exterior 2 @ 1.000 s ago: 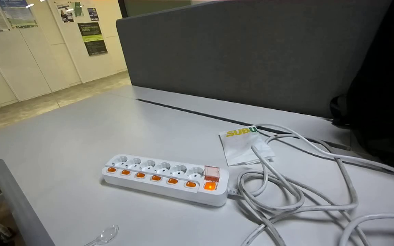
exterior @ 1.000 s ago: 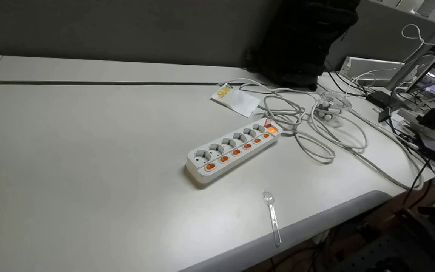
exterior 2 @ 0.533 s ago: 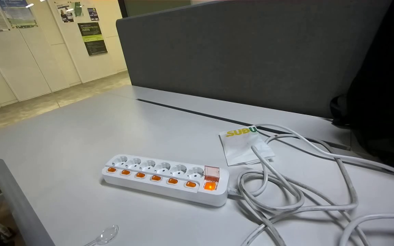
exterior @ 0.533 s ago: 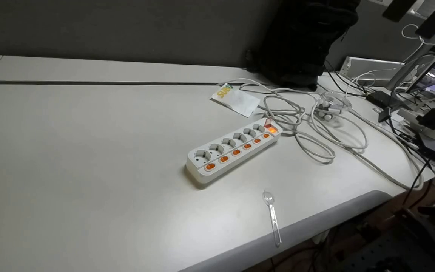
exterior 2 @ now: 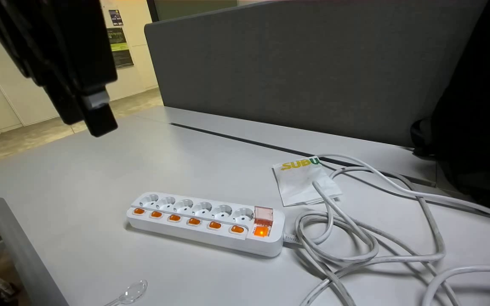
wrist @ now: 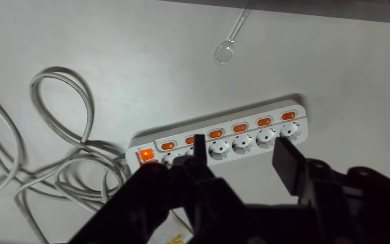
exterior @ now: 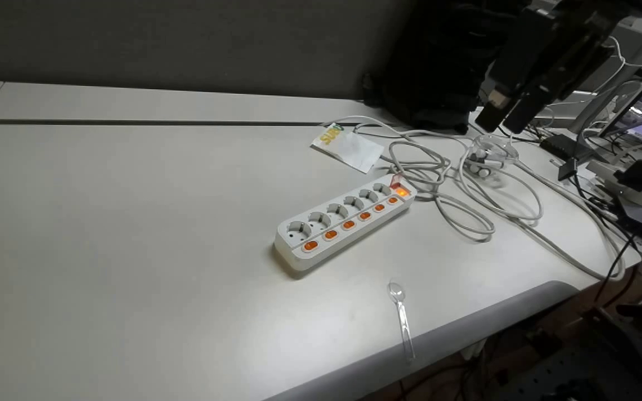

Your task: Turn on the first switch from the left on the extension cord

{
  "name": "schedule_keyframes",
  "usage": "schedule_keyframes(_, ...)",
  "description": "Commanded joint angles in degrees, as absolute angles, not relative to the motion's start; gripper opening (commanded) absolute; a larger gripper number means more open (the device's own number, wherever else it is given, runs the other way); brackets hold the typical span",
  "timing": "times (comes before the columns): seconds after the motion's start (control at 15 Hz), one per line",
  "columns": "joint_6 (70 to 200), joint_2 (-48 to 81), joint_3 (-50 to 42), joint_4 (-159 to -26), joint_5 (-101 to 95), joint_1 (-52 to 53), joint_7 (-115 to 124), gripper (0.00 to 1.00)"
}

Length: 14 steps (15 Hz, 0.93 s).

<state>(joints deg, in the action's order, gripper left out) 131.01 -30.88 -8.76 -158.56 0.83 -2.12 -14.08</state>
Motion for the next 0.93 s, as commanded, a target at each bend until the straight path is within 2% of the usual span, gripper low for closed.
schedule_keyframes(0.0, 133.27, -26.32, -7.50, -158.32, 2.72, 1.23, -15.74, 0.25)
schedule_keyframes(0.27, 135.74, -22.18, -4.18, -158.37, 1.74, 3.70, -14.92, 0.00)
schedule_keyframes(0.6, 145.06, -18.41, -0.36, -159.04, -0.52, 4.23, -13.30, 0.00)
schedule_keyframes(0.67, 142.22, -19.00, -1.12, -158.74, 0.71, 4.40, -14.83, 0.01)
schedule_keyframes(0.87, 144.40, -17.93, -0.65, -158.74, 0.47, 4.46, -14.77, 0.01)
